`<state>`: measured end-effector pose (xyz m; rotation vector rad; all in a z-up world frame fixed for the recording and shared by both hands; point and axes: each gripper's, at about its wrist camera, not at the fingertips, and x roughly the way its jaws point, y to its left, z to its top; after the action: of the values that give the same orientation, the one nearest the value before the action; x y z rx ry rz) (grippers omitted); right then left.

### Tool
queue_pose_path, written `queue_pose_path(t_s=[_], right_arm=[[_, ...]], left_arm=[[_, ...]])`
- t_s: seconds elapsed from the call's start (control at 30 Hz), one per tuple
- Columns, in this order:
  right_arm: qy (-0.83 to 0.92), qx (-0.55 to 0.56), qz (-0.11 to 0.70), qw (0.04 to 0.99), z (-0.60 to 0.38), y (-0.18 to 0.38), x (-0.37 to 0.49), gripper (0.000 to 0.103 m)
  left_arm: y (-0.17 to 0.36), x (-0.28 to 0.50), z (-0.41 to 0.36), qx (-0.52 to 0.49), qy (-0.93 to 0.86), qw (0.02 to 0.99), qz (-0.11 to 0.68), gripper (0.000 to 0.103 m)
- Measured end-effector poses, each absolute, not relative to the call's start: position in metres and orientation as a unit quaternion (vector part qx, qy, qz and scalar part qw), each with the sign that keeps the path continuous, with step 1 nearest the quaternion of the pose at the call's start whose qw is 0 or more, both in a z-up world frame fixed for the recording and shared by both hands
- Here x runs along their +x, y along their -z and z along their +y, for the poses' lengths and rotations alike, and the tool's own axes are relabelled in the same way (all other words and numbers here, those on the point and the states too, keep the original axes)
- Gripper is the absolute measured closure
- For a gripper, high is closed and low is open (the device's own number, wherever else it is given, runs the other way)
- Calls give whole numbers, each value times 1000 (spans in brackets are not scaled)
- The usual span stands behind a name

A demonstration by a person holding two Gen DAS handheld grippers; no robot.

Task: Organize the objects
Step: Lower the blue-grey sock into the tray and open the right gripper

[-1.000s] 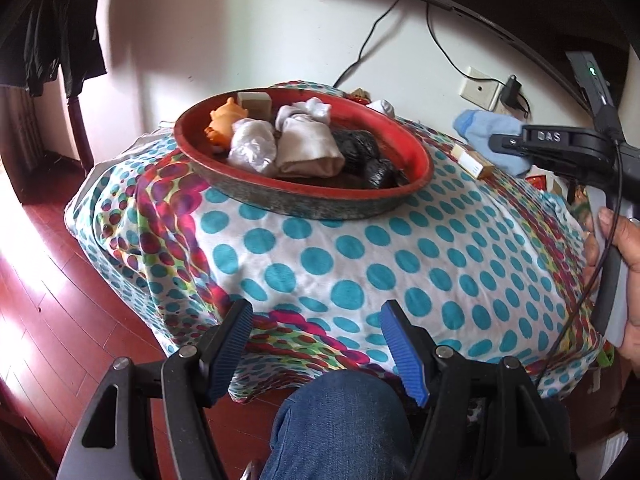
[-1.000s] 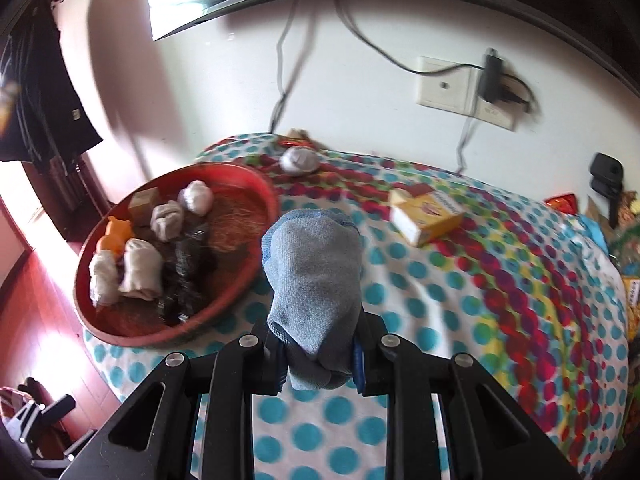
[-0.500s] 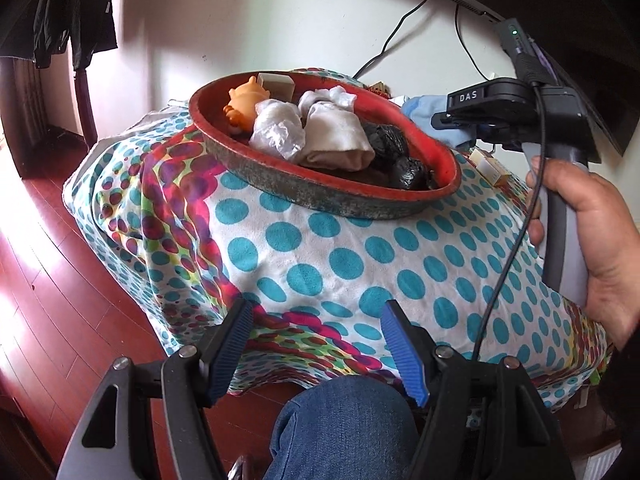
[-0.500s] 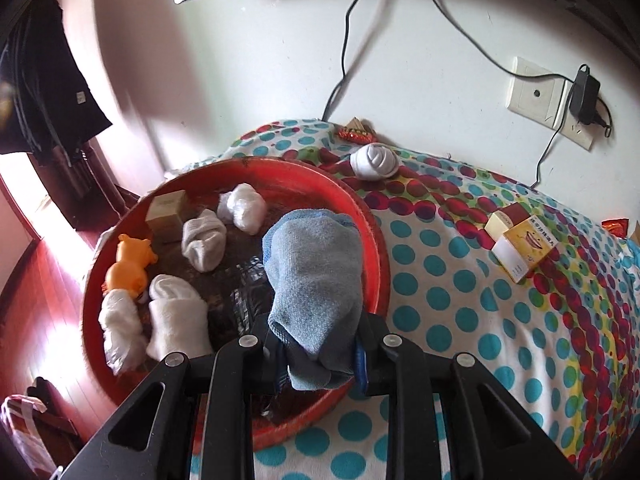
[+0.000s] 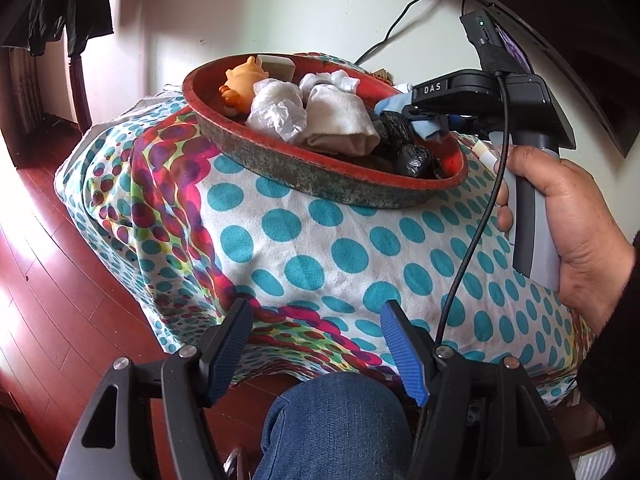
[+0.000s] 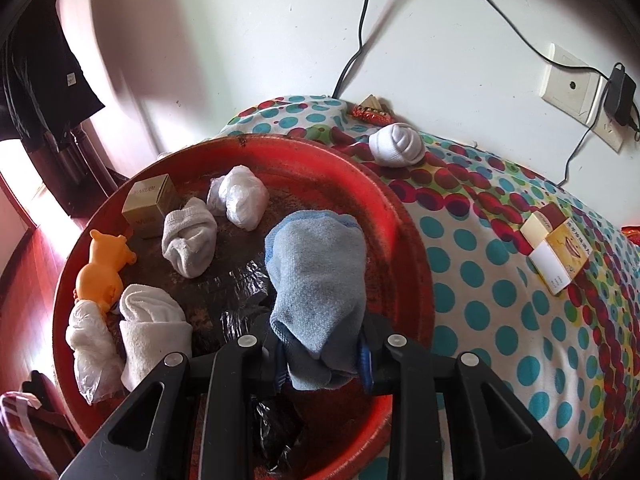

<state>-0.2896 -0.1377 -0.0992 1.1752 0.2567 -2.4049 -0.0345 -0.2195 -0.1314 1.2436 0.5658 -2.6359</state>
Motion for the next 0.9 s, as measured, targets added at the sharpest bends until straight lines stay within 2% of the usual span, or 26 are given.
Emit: queue_pose_path(t_s=[0.03,0.07,0.13,0.2,0.23,0.3,0.4,0.5,0.6,0.77,0.9], right_arm=[[873,422,96,226,-138,98,-288,62],[879,408,96,227,-136,95,-284,56],[894,375,90,226,-127,82,-275,30],[914,336,81,212,-106,63,-267,12],[922,321,77,205,-93,57,-265,6],[935,304,74,169,-53,51,-270,2],[940,322,58,100,10,62,-292,2],[934,357,16,5,98,89,-314,1],[927,372,-36,-40,165,103,-318,1],[921,377,-73,-61,215,113,-315,1],[916,381,-114,-55,231,121,-316,1]], left_arm=[[132,-35,-219,417,885,86,189,35],[132,-35,-219,417,885,86,187,35],[130,-34,-218,415,887,86,183,35],[125,-32,-217,401,894,87,178,35],[120,-30,-215,387,901,82,175,35],[110,-26,-209,362,914,73,166,35],[97,-23,-196,328,932,44,148,35],[95,-28,-178,313,941,20,130,35],[92,-41,-155,308,946,-1,103,35],[57,-91,-129,286,956,-10,62,35],[23,-164,-107,276,961,-22,12,35]])
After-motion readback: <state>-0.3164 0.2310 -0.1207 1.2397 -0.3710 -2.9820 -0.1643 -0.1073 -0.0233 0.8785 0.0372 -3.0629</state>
